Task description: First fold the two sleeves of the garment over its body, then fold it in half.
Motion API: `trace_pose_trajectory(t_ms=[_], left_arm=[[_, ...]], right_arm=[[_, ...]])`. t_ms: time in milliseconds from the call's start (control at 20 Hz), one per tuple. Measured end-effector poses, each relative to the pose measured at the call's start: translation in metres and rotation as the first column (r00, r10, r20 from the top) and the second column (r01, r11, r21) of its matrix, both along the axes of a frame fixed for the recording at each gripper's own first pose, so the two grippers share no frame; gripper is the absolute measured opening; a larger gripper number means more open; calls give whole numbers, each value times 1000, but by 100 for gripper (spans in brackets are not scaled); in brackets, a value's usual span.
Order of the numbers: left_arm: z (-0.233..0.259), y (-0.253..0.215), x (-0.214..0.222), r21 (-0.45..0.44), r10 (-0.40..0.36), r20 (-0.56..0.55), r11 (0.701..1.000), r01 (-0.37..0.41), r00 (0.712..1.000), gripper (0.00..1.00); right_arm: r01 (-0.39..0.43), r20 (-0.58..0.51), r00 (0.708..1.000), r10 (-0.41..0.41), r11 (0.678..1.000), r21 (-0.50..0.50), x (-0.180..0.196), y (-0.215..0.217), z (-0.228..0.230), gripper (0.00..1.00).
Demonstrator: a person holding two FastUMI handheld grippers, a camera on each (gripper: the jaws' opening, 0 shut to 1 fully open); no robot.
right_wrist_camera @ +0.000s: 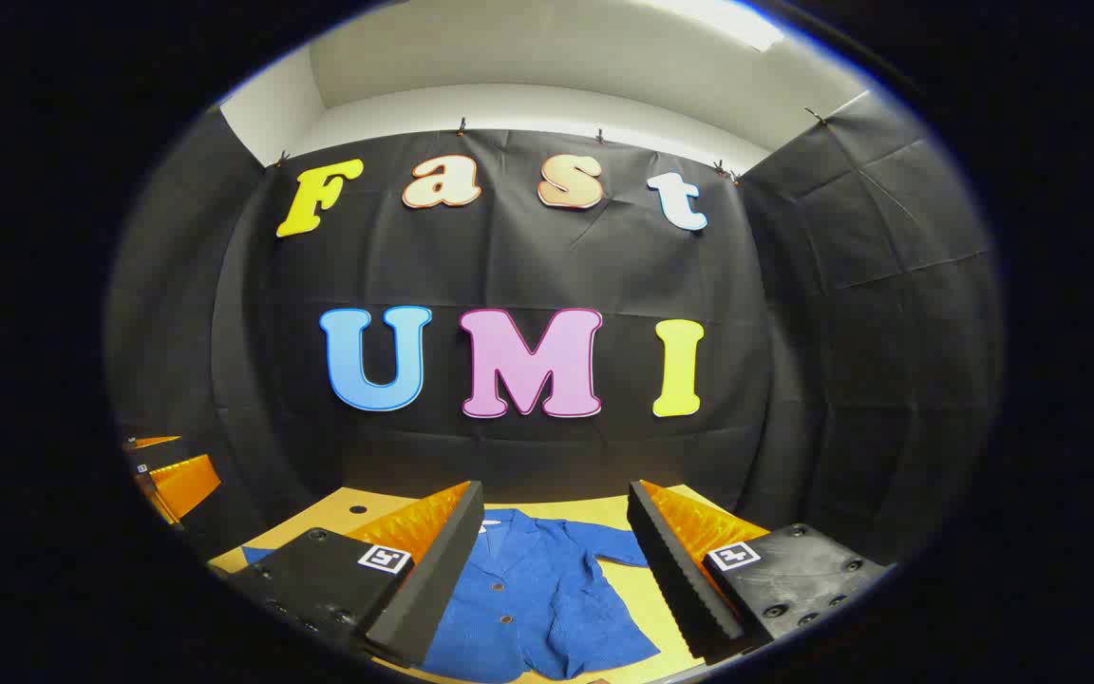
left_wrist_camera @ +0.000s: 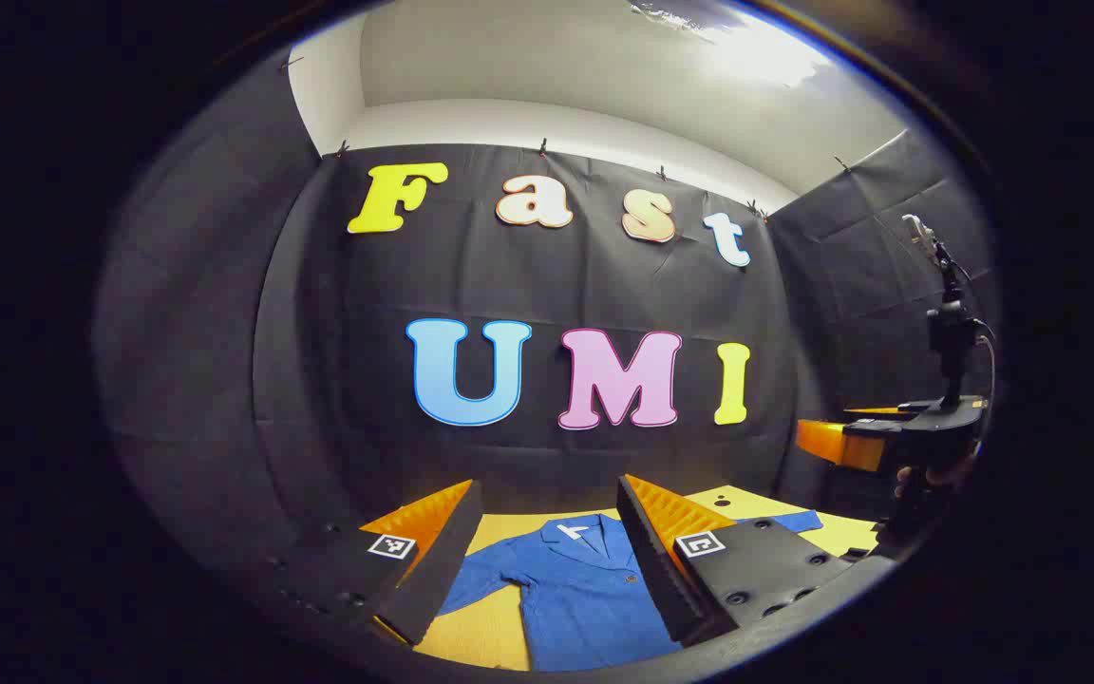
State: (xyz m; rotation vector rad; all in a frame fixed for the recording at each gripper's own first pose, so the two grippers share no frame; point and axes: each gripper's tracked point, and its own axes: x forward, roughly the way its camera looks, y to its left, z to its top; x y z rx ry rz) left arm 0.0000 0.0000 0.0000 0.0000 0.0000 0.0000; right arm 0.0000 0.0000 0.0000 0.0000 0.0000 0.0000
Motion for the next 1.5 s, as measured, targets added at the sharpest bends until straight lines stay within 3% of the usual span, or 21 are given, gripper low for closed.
trace_pose_trajectory(t_ms=[350,400,450,600,650,700,1100,1350,1500], left_arm=[[-11,-3,-5,-39,11,-31,999,-12,999,82],[-11,-4,-4,-41,16,-34,999,-17,999,82],[-11,-6,-2,-43,22,-43,999,-24,999,82],[5,-11,5,-55,50,-34,997,-51,998,82],[12,-18,9,-72,44,-13,996,-45,999,82],[17,-24,15,-85,38,-2,996,-38,999,82],[34,-41,57,-57,61,0,997,-60,998,82],[28,-41,67,-66,102,-32,992,-104,994,82],[28,-45,68,-47,120,-32,991,-122,992,82]], right_arm=[[-24,-15,1000,24,1000,9,-1,3,-5,97],[-30,-20,999,30,1000,9,0,4,-7,88],[-35,-26,999,35,999,8,2,3,-9,97],[-51,-46,998,51,999,9,8,0,-13,97],[-59,-51,997,60,998,12,11,-1,-14,88],[-68,-60,996,69,998,11,15,-2,-15,97],[-96,-35,995,97,995,28,72,-20,5,97],[-99,-68,992,104,993,71,101,-29,-11,97],[-83,-147,985,94,993,81,124,-50,-42,97]])
